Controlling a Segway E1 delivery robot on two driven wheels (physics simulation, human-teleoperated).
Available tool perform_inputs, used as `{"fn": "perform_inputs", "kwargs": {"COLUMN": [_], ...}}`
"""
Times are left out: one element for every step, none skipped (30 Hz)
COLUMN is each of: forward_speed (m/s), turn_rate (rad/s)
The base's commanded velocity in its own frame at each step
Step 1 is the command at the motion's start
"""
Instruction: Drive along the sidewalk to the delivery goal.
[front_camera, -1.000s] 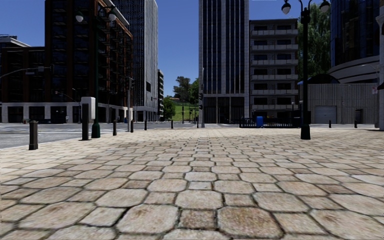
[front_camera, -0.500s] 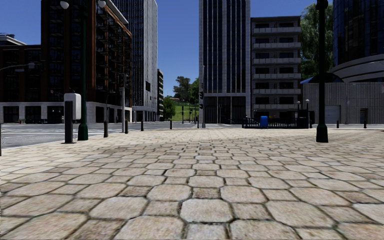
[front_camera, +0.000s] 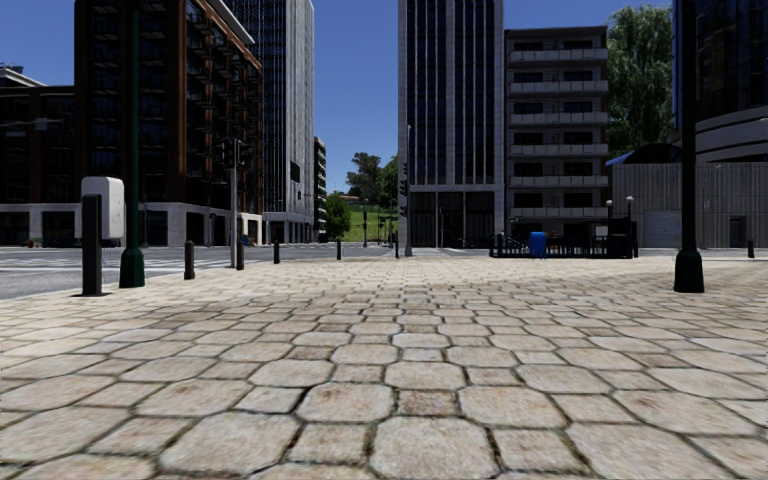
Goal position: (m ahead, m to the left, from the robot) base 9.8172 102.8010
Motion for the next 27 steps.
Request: {"fn": "perform_inputs", "kwargs": {"forward_speed": [2.0,2.0,2.0,2.0,2.0,2.0,2.0,2.0,2.0,2.0,2.0,2.0,2.0,2.0,2.0,2.0,2.0,2.0,2.0,2.0,2.0,2.0,2.0,2.0,1.98,1.95,1.94], "turn_rate": [0.0,0.0,0.0,0.0,0.0,0.0,0.0,0.0,0.0,0.0,0.0,0.0,0.0,0.0,0.0,0.0,0.0,0.0,0.0,0.0,0.0,0.0,0.0,0.0,0.0,0.0,0.0]}}
